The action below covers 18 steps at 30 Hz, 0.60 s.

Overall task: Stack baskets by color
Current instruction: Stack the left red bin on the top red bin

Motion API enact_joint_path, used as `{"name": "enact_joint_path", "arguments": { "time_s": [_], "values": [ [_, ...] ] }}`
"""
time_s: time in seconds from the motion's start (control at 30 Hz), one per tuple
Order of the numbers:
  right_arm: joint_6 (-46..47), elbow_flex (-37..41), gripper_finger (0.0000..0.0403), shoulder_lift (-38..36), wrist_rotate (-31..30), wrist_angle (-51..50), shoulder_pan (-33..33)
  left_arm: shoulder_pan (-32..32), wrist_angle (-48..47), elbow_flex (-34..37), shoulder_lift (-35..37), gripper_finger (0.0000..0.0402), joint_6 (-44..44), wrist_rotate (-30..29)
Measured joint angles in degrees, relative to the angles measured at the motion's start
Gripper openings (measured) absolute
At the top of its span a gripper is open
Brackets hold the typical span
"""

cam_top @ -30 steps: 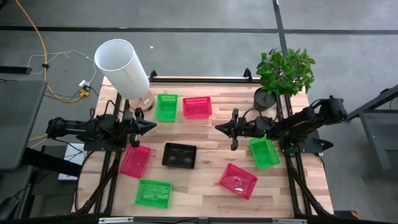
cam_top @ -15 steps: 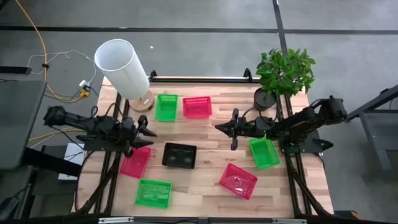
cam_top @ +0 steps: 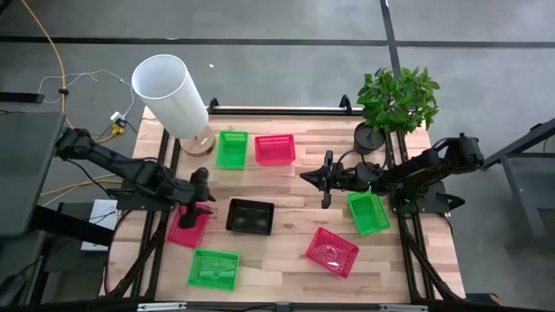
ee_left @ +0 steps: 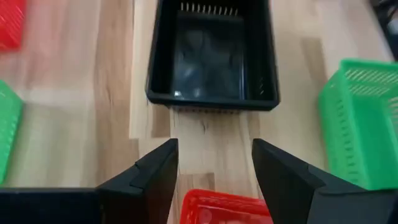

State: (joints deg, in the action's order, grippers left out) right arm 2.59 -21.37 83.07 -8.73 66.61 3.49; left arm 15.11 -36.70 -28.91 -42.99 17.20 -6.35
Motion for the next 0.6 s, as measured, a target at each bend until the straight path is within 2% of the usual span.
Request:
{"name": "enact_joint_path", "arguments": {
  "time_s": [0.13,0.23,0.3,0.47,0.6],
  "values": [
    [-0.01,0.00,0.0000,0.00,0.00,-0.46,0.00,-0.07,-0.68,-1.59,-7.32,0.0193,4.89,1.23],
    [-0.02,-0.02,0.0000,0.00,0.01,-1.18,0.00,-0.49,-4.70,-3.39,-12.22,0.0193,12.49,0.15],
    [-0.02,-0.02,0.0000,0.00,0.02,-1.30,0.00,-0.84,-9.25,-5.45,-14.88,0.0193,15.29,1.92],
    [-0.02,-0.02,0.0000,0.00,0.02,-1.81,0.00,-0.43,-15.36,-10.69,-18.19,0.0193,12.44,5.27],
    [0.07,-0.02,0.0000,0.00,0.05,-2.17,0.00,-0.02,-21.92,-12.55,-20.14,0.0193,6.34,2.21]
  ]
}}
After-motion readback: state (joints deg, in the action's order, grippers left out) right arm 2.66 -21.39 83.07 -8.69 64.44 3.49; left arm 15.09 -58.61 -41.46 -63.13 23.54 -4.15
